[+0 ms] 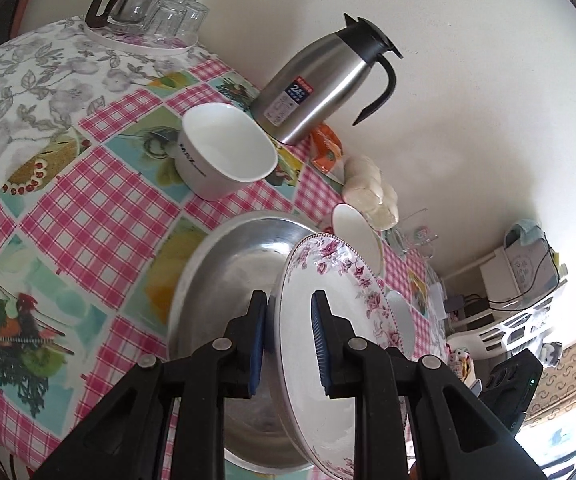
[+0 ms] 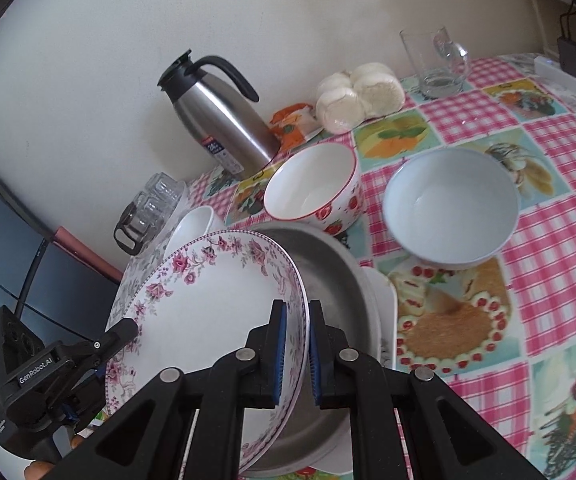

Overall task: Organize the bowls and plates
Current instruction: 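Lower the pink floral plate into the steel basin with both tools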

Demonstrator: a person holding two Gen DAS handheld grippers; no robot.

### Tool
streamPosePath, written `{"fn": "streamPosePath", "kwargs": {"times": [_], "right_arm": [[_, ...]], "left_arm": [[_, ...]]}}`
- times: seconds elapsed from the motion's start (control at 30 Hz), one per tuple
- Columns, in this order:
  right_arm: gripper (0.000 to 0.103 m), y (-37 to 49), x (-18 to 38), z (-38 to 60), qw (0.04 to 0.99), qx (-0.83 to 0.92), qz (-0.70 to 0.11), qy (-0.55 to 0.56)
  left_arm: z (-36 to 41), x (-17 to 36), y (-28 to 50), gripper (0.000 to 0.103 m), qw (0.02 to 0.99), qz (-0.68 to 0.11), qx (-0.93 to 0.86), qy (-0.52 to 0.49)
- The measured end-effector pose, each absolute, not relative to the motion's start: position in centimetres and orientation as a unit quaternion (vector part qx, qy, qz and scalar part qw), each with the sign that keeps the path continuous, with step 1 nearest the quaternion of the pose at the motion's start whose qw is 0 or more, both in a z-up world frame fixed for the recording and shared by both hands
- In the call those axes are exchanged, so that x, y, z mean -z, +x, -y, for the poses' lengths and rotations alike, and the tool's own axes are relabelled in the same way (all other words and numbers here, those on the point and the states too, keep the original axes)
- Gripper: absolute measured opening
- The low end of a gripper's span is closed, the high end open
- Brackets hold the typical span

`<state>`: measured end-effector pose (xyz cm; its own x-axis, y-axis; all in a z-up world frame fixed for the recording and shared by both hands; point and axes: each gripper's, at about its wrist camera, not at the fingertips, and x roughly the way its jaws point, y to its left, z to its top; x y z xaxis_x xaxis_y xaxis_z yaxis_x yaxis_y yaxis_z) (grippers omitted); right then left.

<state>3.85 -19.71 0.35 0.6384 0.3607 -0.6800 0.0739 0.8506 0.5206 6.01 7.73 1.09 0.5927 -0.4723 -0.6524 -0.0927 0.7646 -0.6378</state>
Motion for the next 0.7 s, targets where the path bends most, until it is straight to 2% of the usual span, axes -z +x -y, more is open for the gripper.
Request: {"fn": "streamPosePath", "kwargs": {"times": [0.3, 0.7], "right_arm": [[0.011, 5.7, 2.4, 19.1, 0.851, -0.070, -0.449, 0.261], [0.011, 6.6, 3.5, 19.0, 0.852, -0.064, -0.458, 0.246]], "left_arm": [[-7.9, 1.4, 7.1, 0.022, 0.824, -0.454, 0.100, -0.323], [-7.1, 2.5, 7.6, 0.022, 0.829, -0.468, 0.088, -0.292]]}}
